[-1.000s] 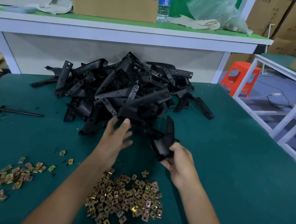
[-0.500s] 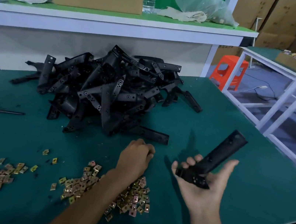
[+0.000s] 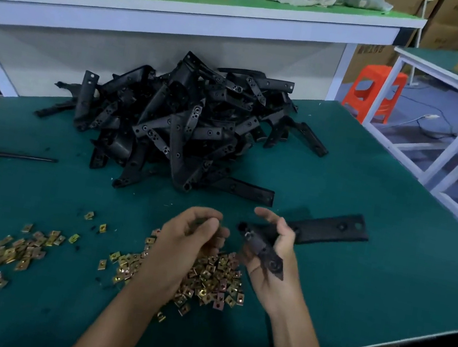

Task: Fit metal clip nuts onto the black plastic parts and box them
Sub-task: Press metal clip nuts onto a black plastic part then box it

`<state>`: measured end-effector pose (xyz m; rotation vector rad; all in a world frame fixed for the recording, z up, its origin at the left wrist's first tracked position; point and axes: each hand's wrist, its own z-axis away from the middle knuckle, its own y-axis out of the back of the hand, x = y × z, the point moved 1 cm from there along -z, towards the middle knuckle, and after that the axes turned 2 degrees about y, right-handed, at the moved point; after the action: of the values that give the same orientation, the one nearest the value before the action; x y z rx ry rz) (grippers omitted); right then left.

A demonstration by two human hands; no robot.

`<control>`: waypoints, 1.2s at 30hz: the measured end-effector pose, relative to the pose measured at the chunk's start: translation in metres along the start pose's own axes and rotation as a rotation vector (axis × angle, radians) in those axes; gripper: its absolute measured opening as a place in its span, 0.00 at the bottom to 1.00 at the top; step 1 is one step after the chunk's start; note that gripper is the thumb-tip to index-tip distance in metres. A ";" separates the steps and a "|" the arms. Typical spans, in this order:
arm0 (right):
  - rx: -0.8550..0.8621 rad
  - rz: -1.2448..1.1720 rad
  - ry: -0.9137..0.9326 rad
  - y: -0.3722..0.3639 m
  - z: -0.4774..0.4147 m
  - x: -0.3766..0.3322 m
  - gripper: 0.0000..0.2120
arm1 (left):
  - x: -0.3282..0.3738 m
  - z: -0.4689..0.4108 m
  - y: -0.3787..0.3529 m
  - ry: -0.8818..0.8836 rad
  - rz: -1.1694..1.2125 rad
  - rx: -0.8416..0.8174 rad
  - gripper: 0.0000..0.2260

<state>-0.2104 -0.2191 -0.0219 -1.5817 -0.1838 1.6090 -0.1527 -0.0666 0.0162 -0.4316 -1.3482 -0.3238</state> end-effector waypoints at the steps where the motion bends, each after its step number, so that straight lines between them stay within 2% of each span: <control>1: -0.018 0.055 -0.003 -0.002 0.000 0.002 0.14 | 0.000 0.006 0.003 -0.003 -0.008 -0.004 0.09; 3: -0.086 0.062 0.003 -0.006 0.001 0.005 0.08 | -0.003 0.016 0.007 0.001 -0.041 -0.002 0.11; 7: -0.184 -0.023 -0.045 -0.004 0.003 0.008 0.19 | -0.009 0.028 0.010 0.053 0.036 0.055 0.08; 15: -0.279 -0.241 -0.134 0.000 0.005 0.008 0.22 | -0.013 0.034 -0.008 0.127 0.199 0.081 0.08; 30: -0.337 -0.182 -0.112 0.002 0.004 0.009 0.24 | -0.007 0.034 -0.020 0.119 0.210 0.062 0.08; 36: -0.442 -0.133 -0.146 -0.001 0.006 0.008 0.37 | 0.000 0.028 -0.014 0.058 0.138 -0.030 0.12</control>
<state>-0.2142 -0.2102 -0.0261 -1.7312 -0.7510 1.6527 -0.1833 -0.0654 0.0225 -0.5339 -1.2511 -0.2408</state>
